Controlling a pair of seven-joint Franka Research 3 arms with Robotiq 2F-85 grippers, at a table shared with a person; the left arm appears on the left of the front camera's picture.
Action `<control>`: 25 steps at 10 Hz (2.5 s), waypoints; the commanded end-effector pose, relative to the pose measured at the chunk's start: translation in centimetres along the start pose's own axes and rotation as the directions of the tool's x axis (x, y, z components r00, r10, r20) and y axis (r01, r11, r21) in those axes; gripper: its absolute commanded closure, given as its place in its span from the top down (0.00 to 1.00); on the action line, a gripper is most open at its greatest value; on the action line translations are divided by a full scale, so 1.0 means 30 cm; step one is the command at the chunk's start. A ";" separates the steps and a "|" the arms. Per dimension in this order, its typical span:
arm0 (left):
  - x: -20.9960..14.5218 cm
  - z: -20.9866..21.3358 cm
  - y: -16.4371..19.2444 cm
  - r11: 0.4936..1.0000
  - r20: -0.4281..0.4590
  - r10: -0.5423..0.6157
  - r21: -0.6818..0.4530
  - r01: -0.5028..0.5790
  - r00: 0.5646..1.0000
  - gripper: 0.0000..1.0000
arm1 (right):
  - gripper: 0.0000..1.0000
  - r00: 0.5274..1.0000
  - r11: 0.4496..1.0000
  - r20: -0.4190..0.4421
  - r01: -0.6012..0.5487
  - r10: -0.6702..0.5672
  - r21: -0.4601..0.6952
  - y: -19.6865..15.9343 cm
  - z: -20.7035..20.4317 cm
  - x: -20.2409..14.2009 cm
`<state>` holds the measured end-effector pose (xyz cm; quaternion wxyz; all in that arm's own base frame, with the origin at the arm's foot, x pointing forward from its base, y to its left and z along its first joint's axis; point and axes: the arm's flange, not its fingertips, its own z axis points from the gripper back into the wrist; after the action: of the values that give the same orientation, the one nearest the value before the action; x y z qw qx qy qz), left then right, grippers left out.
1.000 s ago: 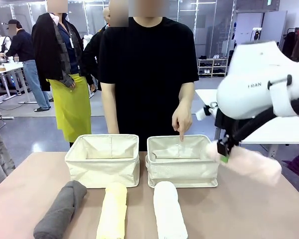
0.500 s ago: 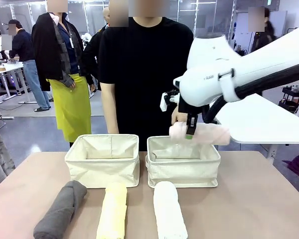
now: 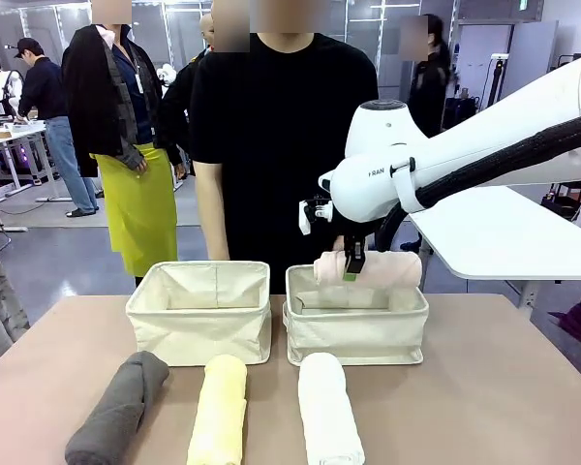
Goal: Divide the towels into two baskets.
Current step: Pick up one hotel-folded towel and place it in the Fabric basket indicated by the person.
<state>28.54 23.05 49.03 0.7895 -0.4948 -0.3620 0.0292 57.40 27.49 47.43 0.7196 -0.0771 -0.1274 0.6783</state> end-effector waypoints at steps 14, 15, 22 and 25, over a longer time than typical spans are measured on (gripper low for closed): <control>0.003 0.008 -0.005 1.000 0.015 -0.011 -0.023 0.011 1.000 1.00 | 0.54 0.988 0.984 0.046 -0.153 0.149 0.093 -0.182 -0.295 0.039; 0.003 0.008 -0.005 1.000 0.015 -0.011 -0.023 0.011 1.000 1.00 | 0.77 0.987 0.984 0.051 -0.153 0.149 0.090 -0.186 -0.300 0.034; 0.003 0.008 -0.005 1.000 0.015 -0.011 -0.023 0.011 1.000 1.00 | 1.00 0.990 0.987 0.047 -0.135 0.131 0.091 -0.181 -0.307 0.029; 0.003 0.008 -0.005 1.000 0.015 -0.011 -0.023 0.011 1.000 1.00 | 1.00 0.990 0.987 0.047 -0.135 0.131 0.091 -0.181 -0.307 0.029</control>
<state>28.54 23.05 49.02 0.7895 -0.4949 -0.3618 0.0292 65.28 28.53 40.23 0.6734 -0.0376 -0.1044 0.7309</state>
